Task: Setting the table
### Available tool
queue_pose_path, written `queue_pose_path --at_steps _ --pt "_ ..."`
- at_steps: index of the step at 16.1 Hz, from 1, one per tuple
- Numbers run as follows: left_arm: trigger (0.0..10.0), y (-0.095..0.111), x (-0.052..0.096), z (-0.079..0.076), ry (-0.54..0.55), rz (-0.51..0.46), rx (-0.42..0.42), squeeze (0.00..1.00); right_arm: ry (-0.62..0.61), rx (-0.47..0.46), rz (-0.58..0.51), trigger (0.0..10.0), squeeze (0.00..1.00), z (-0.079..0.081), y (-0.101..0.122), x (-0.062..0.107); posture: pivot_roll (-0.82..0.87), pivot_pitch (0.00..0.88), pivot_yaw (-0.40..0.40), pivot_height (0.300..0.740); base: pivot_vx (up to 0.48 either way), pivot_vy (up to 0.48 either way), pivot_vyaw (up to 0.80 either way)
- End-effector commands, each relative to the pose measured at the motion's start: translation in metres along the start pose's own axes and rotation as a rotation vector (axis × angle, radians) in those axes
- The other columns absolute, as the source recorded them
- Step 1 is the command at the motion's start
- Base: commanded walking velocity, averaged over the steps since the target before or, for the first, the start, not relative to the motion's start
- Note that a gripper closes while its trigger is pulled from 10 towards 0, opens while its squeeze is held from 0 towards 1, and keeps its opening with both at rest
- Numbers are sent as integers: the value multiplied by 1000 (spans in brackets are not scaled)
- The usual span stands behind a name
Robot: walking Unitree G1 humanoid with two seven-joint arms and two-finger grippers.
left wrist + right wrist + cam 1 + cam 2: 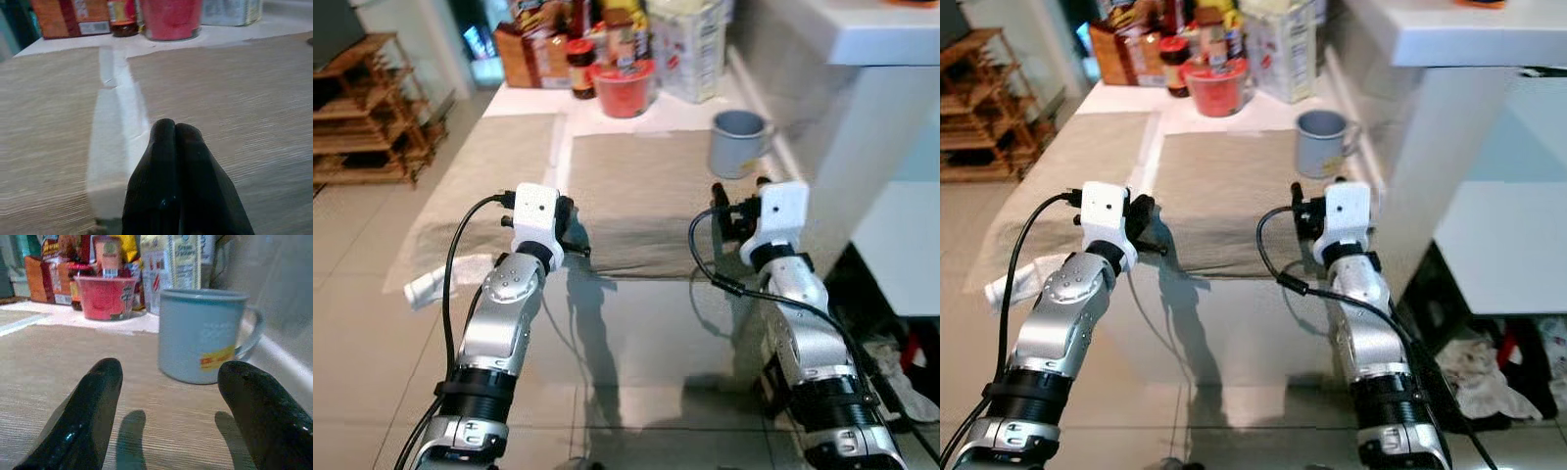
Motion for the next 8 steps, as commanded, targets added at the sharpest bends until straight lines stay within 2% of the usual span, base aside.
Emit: queue_pose_path --at_steps 1,6,8 --pt "10000 5 -2 1 2 -17 -12 0 -2 18 -8 10000 0 -2 2 -3 -118 0 78 736 0 0 0" --pt "10000 5 1 3 10 -17 -12 0 19 17 -40 10000 0 5 10 -11 -108 0 78 736 0 0 0" --pt "10000 6 1 3 5 -12 -11 0 -4 20 -38 10000 0 -1 11 -17 -100 0 77 736 0 0 0"
Point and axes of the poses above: a point about 5 cm out from each wrist's last joint towards the gripper, its own x axis pointing back from the gripper into the wrist, its own y axis along the axis of the wrist's last joint, z = x × y, the point moved 3 cm from there along -x, pointing out of the wrist towards the gripper, and after that the axes turned 1 degree about x, right-handed, at the moved point
